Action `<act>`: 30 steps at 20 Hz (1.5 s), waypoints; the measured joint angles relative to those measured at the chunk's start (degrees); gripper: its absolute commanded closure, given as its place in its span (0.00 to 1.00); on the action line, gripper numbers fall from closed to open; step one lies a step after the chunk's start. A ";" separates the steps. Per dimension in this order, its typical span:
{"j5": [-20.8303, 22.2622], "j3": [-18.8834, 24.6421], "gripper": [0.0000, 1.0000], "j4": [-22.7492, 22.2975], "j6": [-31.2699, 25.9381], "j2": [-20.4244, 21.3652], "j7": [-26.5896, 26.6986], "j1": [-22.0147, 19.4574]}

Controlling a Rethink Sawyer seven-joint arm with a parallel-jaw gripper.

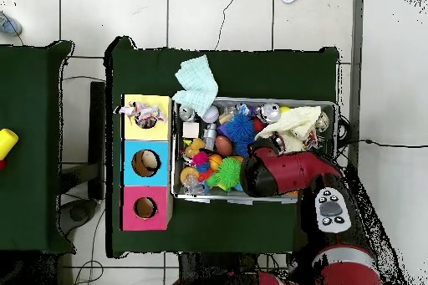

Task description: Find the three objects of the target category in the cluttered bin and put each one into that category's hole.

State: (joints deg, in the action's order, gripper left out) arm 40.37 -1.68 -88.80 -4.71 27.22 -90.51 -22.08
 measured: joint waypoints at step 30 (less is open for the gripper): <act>-16.84 14.52 1.00 -2.29 -23.48 3.35 0.00 -12.59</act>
State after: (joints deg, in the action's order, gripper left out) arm 23.52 12.85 -91.09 -28.19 30.56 -90.51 -34.67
